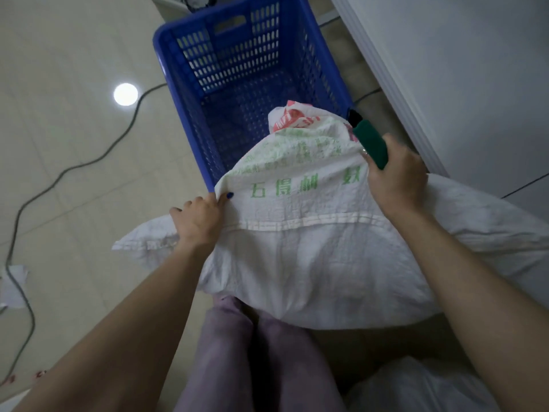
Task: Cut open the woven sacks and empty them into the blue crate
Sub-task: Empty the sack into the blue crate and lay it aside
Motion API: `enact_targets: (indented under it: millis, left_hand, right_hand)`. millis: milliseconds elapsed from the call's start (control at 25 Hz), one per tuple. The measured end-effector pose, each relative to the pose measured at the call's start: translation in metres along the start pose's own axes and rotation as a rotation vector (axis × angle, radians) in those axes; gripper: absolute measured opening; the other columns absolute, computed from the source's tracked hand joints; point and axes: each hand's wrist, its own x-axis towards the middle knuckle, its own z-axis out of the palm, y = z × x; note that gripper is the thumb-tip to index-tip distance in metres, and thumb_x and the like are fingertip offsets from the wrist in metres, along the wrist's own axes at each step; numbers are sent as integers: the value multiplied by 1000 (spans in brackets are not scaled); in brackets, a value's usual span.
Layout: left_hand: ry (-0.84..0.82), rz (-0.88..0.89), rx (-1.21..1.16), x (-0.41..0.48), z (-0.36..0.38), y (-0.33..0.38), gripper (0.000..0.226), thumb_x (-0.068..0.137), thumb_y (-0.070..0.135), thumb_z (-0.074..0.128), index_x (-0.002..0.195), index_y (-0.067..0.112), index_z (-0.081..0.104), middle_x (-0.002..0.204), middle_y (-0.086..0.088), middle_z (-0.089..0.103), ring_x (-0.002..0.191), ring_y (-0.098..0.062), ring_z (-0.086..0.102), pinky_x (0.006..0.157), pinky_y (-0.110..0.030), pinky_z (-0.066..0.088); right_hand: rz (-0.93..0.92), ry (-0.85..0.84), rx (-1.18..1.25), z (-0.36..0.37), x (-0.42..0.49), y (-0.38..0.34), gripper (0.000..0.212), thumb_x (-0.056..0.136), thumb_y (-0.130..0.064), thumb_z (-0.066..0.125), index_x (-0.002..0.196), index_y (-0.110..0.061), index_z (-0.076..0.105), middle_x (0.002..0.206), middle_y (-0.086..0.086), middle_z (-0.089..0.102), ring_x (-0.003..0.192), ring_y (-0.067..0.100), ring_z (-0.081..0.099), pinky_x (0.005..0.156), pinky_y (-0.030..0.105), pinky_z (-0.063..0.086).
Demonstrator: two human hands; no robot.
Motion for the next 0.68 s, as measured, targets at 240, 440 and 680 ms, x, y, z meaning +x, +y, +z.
enact_targets:
  millis: [240, 440, 680]
  left_hand:
    - [36, -211, -277, 28, -58, 8, 64, 98, 52, 20, 114, 5, 60, 108, -23, 61, 101, -39, 57, 79, -38, 39]
    - [77, -315, -471, 55, -98, -1, 58, 100, 46, 24, 111, 2, 60, 112, -19, 61, 103, -36, 56, 74, -35, 37]
    - [93, -80, -364, 73, -146, 0, 58, 101, 45, 22, 112, 2, 59, 108, -21, 60, 100, -37, 56, 74, -35, 37]
  right_hand:
    - [-74, -29, 154, -19, 40, -36, 22, 89, -30, 64, 87, -10, 55, 79, 7, 56, 73, 20, 44, 60, 28, 23]
    - [12, -368, -20, -35, 35, -40, 48, 74, -59, 68, 75, -15, 47, 84, 8, 54, 75, 26, 52, 60, 32, 31]
    - [94, -568, -480, -46, 16, -25, 91, 60, -63, 77, 128, -9, 51, 128, 11, 38, 119, 30, 39, 96, 43, 37]
